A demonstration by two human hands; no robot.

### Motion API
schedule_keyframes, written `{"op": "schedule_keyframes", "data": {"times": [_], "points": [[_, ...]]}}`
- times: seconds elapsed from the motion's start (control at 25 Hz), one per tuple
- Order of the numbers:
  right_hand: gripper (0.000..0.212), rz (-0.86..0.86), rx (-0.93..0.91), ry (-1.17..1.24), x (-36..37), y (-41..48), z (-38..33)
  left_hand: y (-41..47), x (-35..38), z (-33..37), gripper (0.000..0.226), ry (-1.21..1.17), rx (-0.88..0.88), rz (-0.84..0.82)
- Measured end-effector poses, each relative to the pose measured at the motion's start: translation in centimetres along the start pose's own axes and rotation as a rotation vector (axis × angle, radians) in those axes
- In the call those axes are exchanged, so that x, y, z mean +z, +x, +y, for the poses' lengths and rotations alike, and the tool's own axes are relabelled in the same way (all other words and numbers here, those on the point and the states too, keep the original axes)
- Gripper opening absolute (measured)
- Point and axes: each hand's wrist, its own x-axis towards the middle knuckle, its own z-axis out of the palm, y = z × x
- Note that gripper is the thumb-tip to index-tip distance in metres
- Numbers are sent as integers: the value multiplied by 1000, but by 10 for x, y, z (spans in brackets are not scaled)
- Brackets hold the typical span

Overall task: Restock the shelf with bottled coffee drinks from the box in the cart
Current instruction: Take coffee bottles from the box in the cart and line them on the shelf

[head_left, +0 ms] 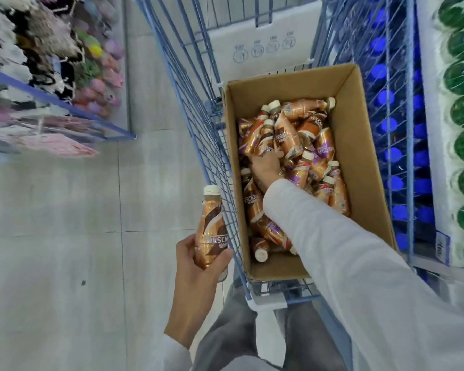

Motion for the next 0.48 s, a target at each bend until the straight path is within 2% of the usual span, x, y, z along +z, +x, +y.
{"op": "schedule_keyframes", "data": {"times": [0.2,0.48], "points": [[95,-207,-25,161,-68,-83,21,-14,7,24,53,-4,45,-50],[118,-137,-84,505,-176,-224,44,-55,52,82,51,-29,215,-219]]}}
